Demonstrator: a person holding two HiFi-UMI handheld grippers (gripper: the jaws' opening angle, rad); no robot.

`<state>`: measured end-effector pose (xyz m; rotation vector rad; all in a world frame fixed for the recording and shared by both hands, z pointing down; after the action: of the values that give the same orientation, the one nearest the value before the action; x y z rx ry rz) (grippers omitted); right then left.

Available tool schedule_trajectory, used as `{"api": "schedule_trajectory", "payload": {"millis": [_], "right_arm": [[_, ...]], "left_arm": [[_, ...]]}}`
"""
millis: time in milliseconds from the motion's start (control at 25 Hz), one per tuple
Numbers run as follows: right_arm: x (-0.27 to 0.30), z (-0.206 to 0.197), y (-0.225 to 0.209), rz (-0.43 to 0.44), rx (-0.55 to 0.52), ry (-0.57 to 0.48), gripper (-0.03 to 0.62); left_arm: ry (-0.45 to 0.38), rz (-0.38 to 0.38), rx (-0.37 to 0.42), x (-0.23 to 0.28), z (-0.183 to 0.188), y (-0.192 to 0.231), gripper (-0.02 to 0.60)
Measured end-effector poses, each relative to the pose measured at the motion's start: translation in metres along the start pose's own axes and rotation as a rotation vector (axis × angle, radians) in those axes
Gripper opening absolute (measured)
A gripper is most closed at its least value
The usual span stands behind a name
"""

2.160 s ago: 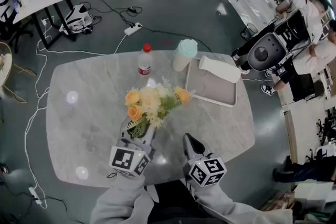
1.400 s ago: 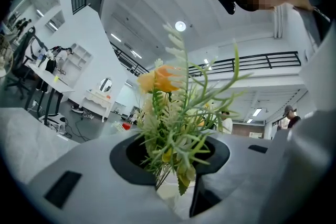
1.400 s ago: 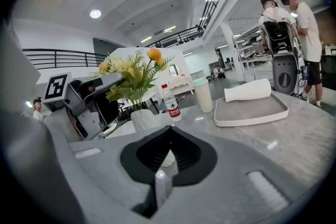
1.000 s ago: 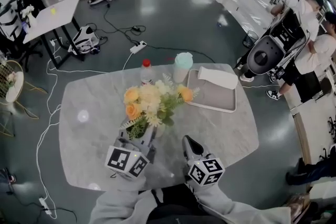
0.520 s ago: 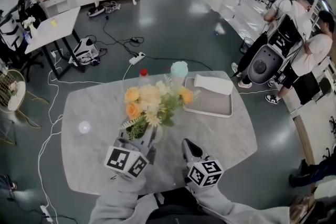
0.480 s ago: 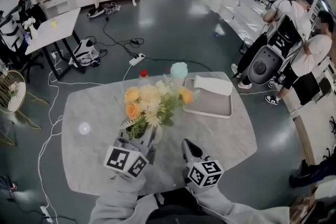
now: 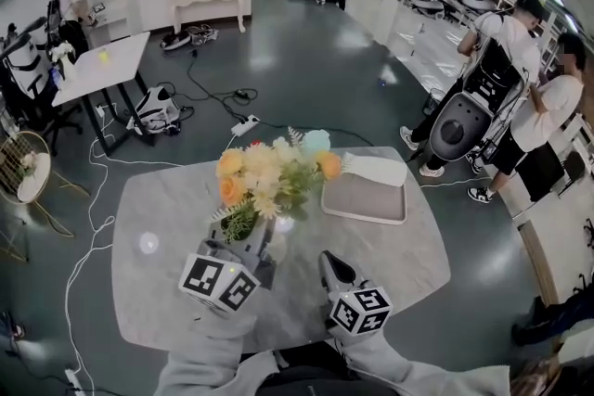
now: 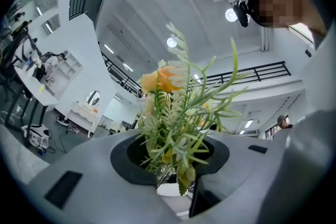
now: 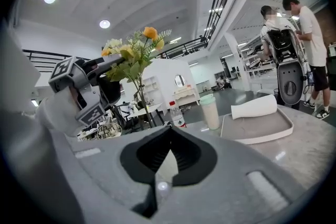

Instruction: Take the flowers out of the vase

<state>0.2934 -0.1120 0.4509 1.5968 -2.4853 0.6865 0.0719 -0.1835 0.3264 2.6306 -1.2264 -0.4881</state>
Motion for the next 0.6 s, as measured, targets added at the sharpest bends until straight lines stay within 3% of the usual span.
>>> {"api": "schedule_trajectory", "payload": {"millis": [320, 600], "right_arm": [[-0.006, 0.002, 0.006, 0.019, -0.007, -0.024, 0.000], [-0.009, 0.013, 0.008, 0.081, -0.034, -0.026, 0.000]], "left_arm": [[-0.078, -0.021, 0.012, -0.009, 0.031, -0.009, 0.146], [-0.115, 0.045, 0.056, -0.023, 0.045, -0.017, 0.146]]}}
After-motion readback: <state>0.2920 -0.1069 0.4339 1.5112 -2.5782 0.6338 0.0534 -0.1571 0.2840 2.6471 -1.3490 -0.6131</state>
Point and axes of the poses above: the fingertips, and each gripper's own axes: x forward along the fingers, y to its left, z out of its top, the point moved 9 cm from there along -x, backward along the fingers, and after that the axes turned 6 degrees about y, right-handed, at the moved point
